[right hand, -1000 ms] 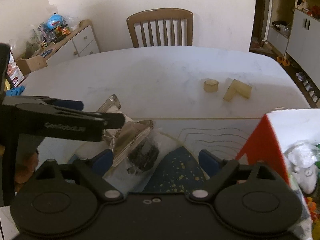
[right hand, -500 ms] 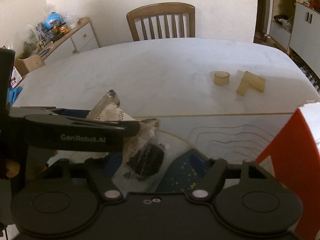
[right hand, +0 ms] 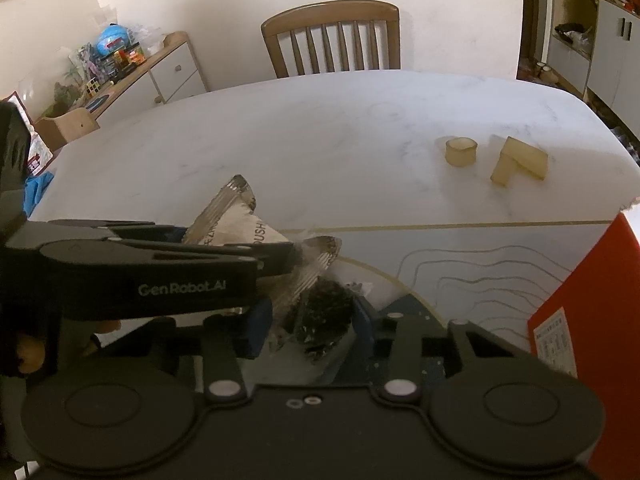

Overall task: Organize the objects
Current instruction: 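Grasp the silver foil bag with the left tool while the right grasps the clear bag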

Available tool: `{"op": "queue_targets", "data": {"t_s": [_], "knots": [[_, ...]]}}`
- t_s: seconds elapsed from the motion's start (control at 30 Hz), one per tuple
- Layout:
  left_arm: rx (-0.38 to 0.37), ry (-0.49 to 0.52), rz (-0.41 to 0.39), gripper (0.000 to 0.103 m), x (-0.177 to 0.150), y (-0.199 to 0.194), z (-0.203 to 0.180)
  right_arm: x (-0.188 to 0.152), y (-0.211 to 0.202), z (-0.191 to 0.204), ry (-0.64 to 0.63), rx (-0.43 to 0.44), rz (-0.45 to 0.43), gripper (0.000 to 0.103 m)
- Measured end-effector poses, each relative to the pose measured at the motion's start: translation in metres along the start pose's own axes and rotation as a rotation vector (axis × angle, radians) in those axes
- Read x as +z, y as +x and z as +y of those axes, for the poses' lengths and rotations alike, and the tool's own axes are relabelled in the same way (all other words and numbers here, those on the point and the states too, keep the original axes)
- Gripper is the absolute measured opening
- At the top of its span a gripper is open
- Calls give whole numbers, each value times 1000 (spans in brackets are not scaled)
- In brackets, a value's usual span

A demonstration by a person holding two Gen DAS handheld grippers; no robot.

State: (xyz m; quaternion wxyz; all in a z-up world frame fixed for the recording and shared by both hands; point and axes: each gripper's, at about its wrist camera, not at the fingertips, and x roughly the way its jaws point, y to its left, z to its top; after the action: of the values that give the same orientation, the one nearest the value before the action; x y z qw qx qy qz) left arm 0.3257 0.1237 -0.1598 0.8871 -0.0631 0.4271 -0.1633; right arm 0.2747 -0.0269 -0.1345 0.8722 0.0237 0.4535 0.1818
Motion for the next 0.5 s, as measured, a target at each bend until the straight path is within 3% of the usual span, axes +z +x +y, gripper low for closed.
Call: {"op": "queue_targets", "data": {"t_s": [0.17,0.5], "knots": [[39,-3,15,50,1,-6,-5,-2,-5,1,14,-19,6,35],[47,33,-15,49,-4,-45,-21,-10,-35,-5,68,-38,-9,33]]}}
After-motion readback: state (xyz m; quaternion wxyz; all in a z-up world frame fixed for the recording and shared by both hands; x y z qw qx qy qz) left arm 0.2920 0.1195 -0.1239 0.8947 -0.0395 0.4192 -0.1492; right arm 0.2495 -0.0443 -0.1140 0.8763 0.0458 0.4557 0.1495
